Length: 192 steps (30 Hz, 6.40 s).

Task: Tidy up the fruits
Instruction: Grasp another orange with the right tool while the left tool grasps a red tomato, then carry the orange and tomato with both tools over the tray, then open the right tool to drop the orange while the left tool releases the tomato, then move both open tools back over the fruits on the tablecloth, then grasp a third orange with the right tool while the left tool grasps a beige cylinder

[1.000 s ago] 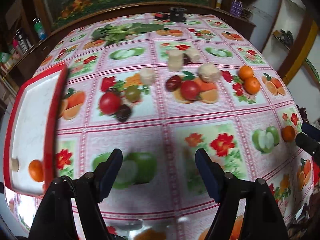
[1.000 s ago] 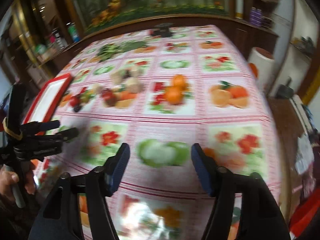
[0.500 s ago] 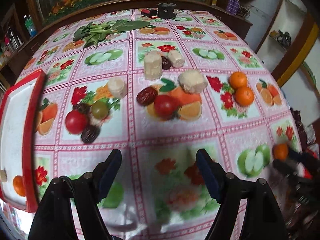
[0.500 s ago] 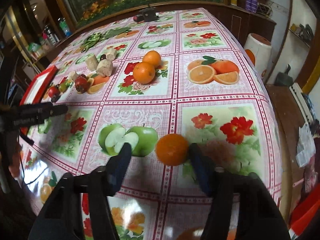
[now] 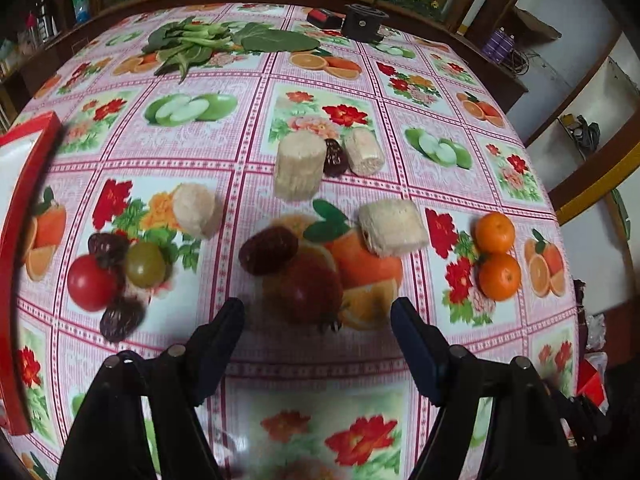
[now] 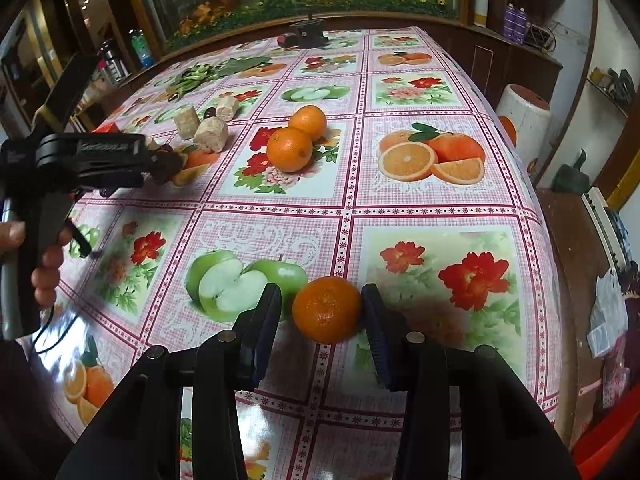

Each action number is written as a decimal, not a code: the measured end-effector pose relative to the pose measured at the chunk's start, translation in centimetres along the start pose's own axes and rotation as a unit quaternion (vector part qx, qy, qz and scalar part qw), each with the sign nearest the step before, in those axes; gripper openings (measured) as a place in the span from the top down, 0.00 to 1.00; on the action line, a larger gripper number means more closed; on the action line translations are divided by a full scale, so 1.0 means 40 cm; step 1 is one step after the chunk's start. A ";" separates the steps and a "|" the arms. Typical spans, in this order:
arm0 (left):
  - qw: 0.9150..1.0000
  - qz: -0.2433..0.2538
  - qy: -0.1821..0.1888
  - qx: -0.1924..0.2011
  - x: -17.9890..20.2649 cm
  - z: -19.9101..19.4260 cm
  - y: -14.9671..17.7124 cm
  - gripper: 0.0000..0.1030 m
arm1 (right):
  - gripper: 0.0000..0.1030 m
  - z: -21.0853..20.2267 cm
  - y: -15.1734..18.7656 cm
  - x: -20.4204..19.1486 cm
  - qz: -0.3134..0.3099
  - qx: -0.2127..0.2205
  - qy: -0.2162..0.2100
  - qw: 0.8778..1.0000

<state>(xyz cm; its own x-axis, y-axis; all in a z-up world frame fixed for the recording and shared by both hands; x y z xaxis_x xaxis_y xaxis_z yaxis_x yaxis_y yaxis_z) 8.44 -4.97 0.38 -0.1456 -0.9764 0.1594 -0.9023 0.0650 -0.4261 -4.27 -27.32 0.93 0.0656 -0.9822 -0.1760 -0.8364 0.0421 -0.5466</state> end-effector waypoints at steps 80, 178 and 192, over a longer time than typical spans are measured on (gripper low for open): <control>0.990 -0.093 -0.073 0.075 -0.664 -0.299 0.209 0.68 | 0.68 0.175 -0.165 -0.897 -0.184 -0.058 -0.200 0.961; 0.995 0.098 -0.034 0.006 -0.009 -0.123 0.049 0.25 | 0.65 0.176 -0.231 -0.071 -0.018 0.009 -0.014 1.000; 0.997 0.081 0.016 -0.012 0.125 0.029 -0.093 0.25 | 0.65 0.139 -0.203 -0.016 0.007 0.001 -0.055 0.998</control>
<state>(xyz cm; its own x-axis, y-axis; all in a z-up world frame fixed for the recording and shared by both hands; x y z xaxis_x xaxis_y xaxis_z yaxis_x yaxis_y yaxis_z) 11.54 -10.35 1.76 -0.3026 -0.9458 0.1179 -0.8755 0.2270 -0.4265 5.52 -26.02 0.93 0.1130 -0.9556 -0.2723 -0.8361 0.0566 -0.5457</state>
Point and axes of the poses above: each gripper's, at about its wrist camera, not at the fingertips, and z roughly the way its jaws point, x to its right, y to its underside, the point moved 1 cm from there along z, roughly the way its jaws point, and after that the axes turned 6 degrees about z, right-handed, at the moved point
